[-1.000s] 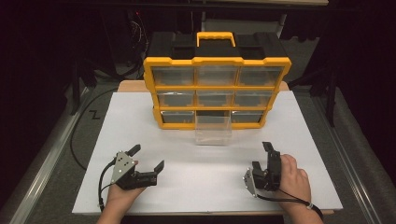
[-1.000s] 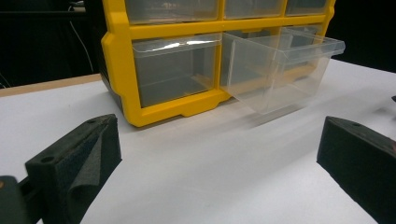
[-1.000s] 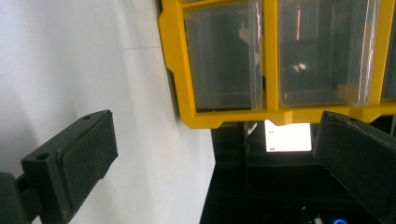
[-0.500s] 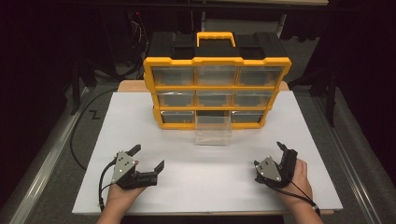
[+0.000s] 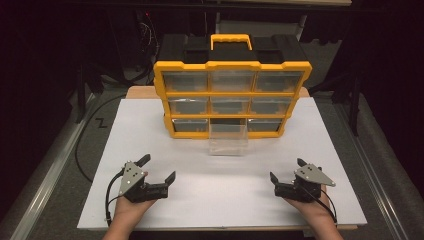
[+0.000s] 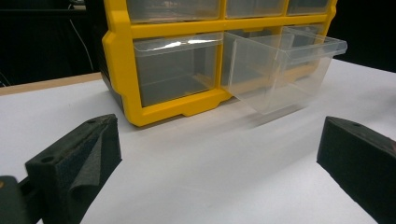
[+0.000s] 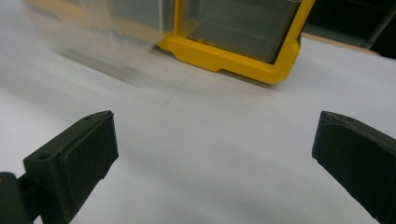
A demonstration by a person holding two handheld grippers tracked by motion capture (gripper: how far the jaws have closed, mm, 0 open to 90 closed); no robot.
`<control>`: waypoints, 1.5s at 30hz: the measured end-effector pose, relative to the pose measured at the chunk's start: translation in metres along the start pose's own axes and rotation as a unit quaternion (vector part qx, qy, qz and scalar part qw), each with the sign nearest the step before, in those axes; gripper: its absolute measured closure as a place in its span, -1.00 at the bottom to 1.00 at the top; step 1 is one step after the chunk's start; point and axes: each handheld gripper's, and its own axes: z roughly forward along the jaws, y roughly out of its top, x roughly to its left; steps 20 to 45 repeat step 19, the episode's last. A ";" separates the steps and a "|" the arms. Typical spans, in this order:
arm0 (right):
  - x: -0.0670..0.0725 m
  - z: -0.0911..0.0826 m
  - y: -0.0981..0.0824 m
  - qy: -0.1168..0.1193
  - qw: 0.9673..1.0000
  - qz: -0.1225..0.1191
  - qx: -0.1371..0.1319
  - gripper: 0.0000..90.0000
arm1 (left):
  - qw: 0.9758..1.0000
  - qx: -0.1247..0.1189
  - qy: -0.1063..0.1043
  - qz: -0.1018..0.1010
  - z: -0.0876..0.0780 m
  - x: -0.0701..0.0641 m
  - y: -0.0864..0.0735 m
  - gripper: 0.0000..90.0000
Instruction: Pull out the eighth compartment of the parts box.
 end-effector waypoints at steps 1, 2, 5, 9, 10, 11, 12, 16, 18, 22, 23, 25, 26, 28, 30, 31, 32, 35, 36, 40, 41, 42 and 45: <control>0.000 -0.001 0.000 0.006 1.000 0.012 -0.005 -0.97 | 1.000 0.000 0.000 0.000 0.000 0.000 0.000 -0.99; 0.000 -0.001 0.000 0.012 1.000 0.025 -0.011 -0.97 | 1.000 0.000 0.000 0.000 0.000 0.000 0.000 -0.99; -0.003 -0.001 0.001 0.029 0.997 0.068 -0.033 -0.97 | 1.000 0.001 -0.001 -0.001 0.000 0.000 0.000 -0.99; -0.012 -0.001 -0.002 0.054 0.989 0.131 -0.048 -0.97 | 1.000 0.004 0.001 0.001 0.001 0.000 -0.001 -0.99; -0.014 -0.001 -0.003 0.052 0.988 0.134 -0.047 -0.97 | 1.000 0.005 0.001 0.001 0.001 0.000 -0.001 -0.99; -0.016 -0.001 -0.003 0.045 0.989 0.133 -0.045 -0.97 | 1.000 0.006 0.000 0.001 0.002 -0.001 -0.001 -0.99; -0.017 -0.001 -0.004 0.039 0.990 0.130 -0.043 -0.97 | 1.000 0.007 0.001 0.002 0.002 -0.001 -0.001 -0.99; -0.016 0.000 -0.004 0.018 0.995 0.096 -0.034 -0.97 | 1.000 0.009 0.002 0.004 0.003 -0.001 -0.001 -0.99; -0.013 0.001 -0.004 0.015 0.997 0.075 -0.031 -0.97 | 1.000 0.010 0.002 0.003 0.003 0.000 -0.002 -0.99; -0.012 0.001 -0.004 0.013 0.997 0.068 -0.030 -0.97 | 1.000 0.010 0.003 0.003 0.003 0.000 -0.002 -0.99; -0.012 0.001 -0.004 0.013 0.997 0.068 -0.030 -0.97 | 1.000 0.010 0.003 0.003 0.003 0.000 -0.002 -0.99; -0.012 0.001 -0.004 0.013 0.997 0.068 -0.030 -0.97 | 1.000 0.010 0.003 0.003 0.003 0.000 -0.002 -0.99; -0.012 0.001 -0.004 0.013 0.997 0.068 -0.030 -0.97 | 1.000 0.010 0.003 0.003 0.003 0.000 -0.002 -0.99; -0.012 0.001 -0.004 0.013 0.997 0.068 -0.030 -0.97 | 1.000 0.010 0.003 0.003 0.003 0.000 -0.002 -0.99; -0.012 0.001 -0.004 0.013 0.997 0.068 -0.030 -0.97 | 1.000 0.010 0.003 0.003 0.003 0.000 -0.002 -0.99; -0.012 0.001 -0.004 0.013 0.997 0.068 -0.030 -0.97 | 1.000 0.010 0.003 0.003 0.003 0.000 -0.002 -0.99; -0.012 0.001 -0.004 0.013 0.997 0.068 -0.030 -0.97 | 1.000 0.010 0.003 0.003 0.003 0.000 -0.002 -0.99; -0.012 0.001 -0.004 0.013 0.997 0.068 -0.030 -0.97 | 1.000 0.010 0.003 0.003 0.003 0.000 -0.002 -0.99; -0.012 0.001 -0.004 0.013 0.997 0.068 -0.030 -0.97 | 1.000 0.010 0.003 0.003 0.003 0.000 -0.002 -0.99; -0.012 0.001 -0.004 0.013 0.997 0.068 -0.030 -0.97 | 1.000 0.010 0.003 0.003 0.003 0.000 -0.002 -0.99; -0.012 0.001 -0.004 0.013 0.997 0.068 -0.030 -0.97 | 1.000 0.010 0.003 0.003 0.003 0.000 -0.002 -0.99; -0.012 0.001 -0.004 0.013 0.997 0.068 -0.030 -0.97 | 1.000 0.010 0.003 0.003 0.003 0.000 -0.002 -0.99; -0.012 0.001 -0.004 0.013 0.997 0.068 -0.030 -0.97 | 1.000 0.010 0.003 0.003 0.003 0.000 -0.002 -0.99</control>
